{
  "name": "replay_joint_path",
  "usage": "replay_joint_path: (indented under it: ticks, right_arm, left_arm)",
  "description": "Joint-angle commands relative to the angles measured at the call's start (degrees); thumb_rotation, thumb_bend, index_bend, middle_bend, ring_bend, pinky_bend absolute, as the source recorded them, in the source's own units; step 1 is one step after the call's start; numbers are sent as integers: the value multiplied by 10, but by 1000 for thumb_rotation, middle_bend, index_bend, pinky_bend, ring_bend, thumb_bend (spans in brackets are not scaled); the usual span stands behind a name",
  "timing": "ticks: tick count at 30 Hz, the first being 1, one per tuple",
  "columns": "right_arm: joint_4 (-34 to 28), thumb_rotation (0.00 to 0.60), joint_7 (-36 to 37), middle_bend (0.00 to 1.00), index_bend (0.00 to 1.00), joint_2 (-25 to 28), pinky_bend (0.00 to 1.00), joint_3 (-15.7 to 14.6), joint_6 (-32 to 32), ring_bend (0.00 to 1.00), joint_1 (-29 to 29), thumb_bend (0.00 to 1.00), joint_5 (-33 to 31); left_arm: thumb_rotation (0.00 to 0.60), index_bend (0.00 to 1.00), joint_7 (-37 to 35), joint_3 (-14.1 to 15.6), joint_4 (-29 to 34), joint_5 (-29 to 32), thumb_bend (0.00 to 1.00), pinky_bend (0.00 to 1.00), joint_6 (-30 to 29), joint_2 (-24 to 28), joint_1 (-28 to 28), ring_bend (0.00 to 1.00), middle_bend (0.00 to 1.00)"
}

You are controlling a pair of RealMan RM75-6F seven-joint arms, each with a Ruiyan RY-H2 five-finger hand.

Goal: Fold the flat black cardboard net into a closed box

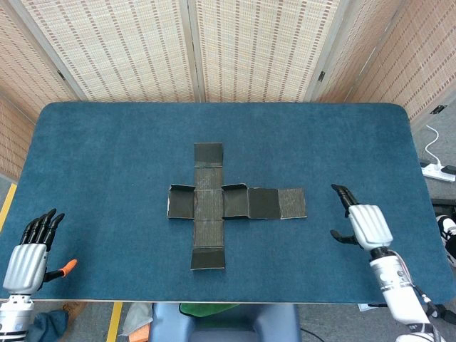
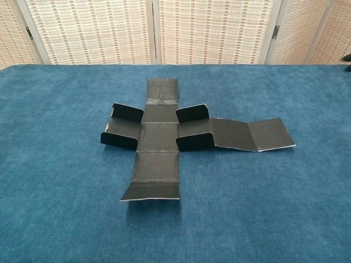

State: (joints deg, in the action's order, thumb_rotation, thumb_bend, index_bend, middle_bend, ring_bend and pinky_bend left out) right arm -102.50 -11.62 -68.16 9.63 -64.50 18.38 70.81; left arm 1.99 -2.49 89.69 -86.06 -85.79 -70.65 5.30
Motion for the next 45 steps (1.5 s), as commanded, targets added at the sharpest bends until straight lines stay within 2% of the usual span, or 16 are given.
replay_joint_path:
  ticks: [1, 4, 7, 9, 12, 15, 21, 35, 45]
  right_arm:
    - [-17, 600, -56, 22, 0, -41, 973, 31, 94, 679, 79, 64, -117]
    - [-5, 600, -93, 6, 0, -71, 986, 39, 136, 688, 129, 48, -204]
    - [0, 600, -103, 2, 0, -80, 990, 40, 140, 693, 142, 47, -227]
    - [12, 600, -125, 0, 0, -98, 992, 40, 150, 695, 168, 46, -270]
    - [69, 600, -172, 0, 0, -161, 993, 48, 164, 696, 238, 46, -367]
    - [103, 600, -201, 0, 0, -191, 993, 51, 153, 696, 280, 48, -437]
    - [164, 600, -247, 0, 0, -233, 993, 43, 153, 696, 341, 78, -530]
    - [250, 600, -308, 0, 0, -283, 993, 36, 150, 696, 418, 100, -629]
    - [262, 600, -340, 0, 0, -291, 993, 29, 155, 696, 445, 106, -666]
  left_arm:
    - [600, 22, -4, 1, -3, -2, 191, 87, 2, -1, 2, 0, 0]
    - [600, 22, -10, 1, -9, -3, 192, 87, 3, -3, 3, 0, 0]
    - [600, 22, -12, 1, -11, -3, 192, 87, 4, -3, 3, 0, 0]
    - [600, 22, -14, 2, -15, -3, 191, 87, 7, -4, 4, 0, 0]
    - [600, 22, -24, 3, -26, 1, 192, 88, 15, -7, 6, 0, 0]
    - [600, 22, -31, 3, -34, 4, 191, 88, 18, -8, 6, 0, 0]
    - [600, 22, -40, 2, -46, 10, 191, 88, 24, -11, 7, 0, 0]
    - [600, 22, -46, 1, -56, 21, 191, 87, 29, -13, 6, 0, 0]
    - [600, 22, -47, 0, -58, 28, 191, 87, 32, -14, 5, 0, 0]
